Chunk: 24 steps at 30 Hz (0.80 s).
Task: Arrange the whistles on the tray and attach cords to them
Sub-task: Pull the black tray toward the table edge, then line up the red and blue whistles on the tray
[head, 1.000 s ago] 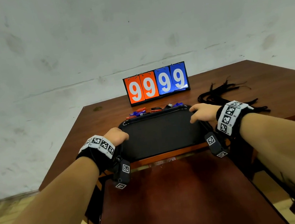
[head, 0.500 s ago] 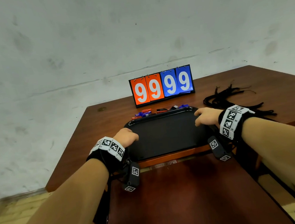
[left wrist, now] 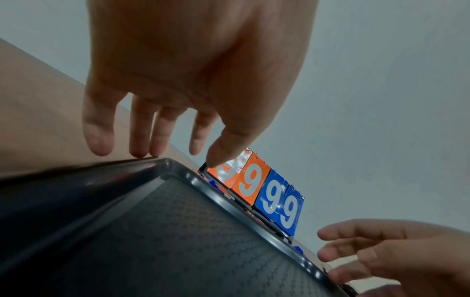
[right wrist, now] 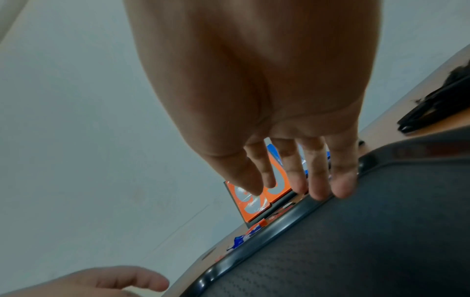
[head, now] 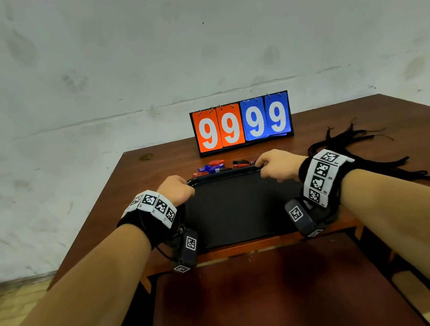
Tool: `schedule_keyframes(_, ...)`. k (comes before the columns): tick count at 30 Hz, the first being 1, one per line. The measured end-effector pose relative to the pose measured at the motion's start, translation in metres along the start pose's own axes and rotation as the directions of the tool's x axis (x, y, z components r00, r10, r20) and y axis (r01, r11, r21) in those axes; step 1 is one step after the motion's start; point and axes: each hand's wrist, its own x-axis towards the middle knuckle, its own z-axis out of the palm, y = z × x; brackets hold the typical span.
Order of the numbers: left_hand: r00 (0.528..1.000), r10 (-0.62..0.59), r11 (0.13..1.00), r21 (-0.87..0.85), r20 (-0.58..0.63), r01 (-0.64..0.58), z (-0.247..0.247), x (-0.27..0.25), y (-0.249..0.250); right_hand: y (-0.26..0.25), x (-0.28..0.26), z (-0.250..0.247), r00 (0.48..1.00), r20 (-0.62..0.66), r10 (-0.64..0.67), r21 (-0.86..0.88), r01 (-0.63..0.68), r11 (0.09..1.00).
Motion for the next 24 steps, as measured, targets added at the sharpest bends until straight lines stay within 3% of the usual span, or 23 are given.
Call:
schedule_keyframes(7, 0.999, 0.044, 0.999, -0.03, -0.007, -0.044, -0.002, 0.049, 0.0, -0.022, 0.061, 0.023, 0.996, 0.073, -0.052, -0.003, 0.052, 0.999)
schedule_keyframes(17, 0.995, 0.011, 0.992, -0.124, 0.098, 0.002, 0.01, 0.095, 0.009, -0.028, 0.115, 0.035, 0.996, -0.02, -0.091, -0.103, 0.088, 0.991)
schedule_keyframes(24, 0.993, 0.079, 0.996, 0.045, 0.088, -0.083, 0.017, 0.104, 0.018, -0.038, 0.129, 0.041, 0.995, 0.055, -0.089, -0.305, 0.101, 0.947)
